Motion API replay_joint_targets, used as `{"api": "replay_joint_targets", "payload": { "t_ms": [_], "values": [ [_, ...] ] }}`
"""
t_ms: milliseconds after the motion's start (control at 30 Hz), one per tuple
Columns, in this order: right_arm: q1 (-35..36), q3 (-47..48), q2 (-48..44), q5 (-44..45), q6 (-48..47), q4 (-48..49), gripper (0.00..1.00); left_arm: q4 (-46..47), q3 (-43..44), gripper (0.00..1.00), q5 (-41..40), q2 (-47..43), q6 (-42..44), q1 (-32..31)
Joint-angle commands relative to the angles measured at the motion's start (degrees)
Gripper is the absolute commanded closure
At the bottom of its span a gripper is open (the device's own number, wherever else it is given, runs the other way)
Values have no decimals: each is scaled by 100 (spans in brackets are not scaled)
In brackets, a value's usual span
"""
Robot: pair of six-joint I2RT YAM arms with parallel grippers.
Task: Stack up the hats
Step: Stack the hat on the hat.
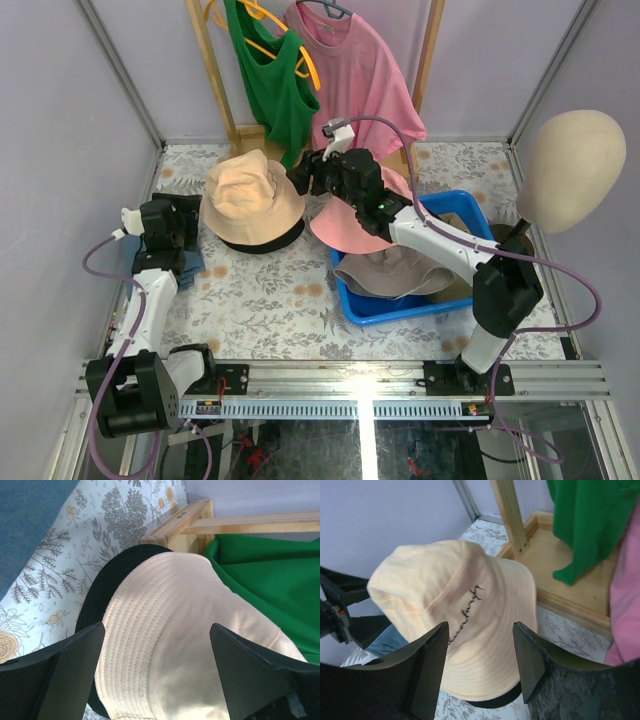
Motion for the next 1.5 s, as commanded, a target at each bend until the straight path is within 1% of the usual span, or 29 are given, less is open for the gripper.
{"api": "replay_joint_targets", "payload": {
  "t_ms": [0,333,600,1033,1300,1400,1467],
  "values": [
    [-98,169,-59,204,387,-283,39,549,-249,14,-98,-21,-376,90],
    [-321,644,509,-206,1304,-785,42,1525,-960,12,67,113,-909,311],
    [-484,1015,1016,-540,1938,-909,43,2723,-1361,12,385,409,-1110,405],
    [-919,1002,1578,-1416,3053,-197,42,3657,-1539,14,770,950,-1181,429],
    [-1060,1136,1896,-1785,3448,16,41,3958,-1659,21,862,1016,-1191,427],
    [-1081,1207,2020,-1919,3563,64,41,4003,-1713,27,854,969,-1172,431],
    [-1075,1242,2105,-1995,3654,109,41,4060,-1769,33,869,931,-1176,431]
  ]
}}
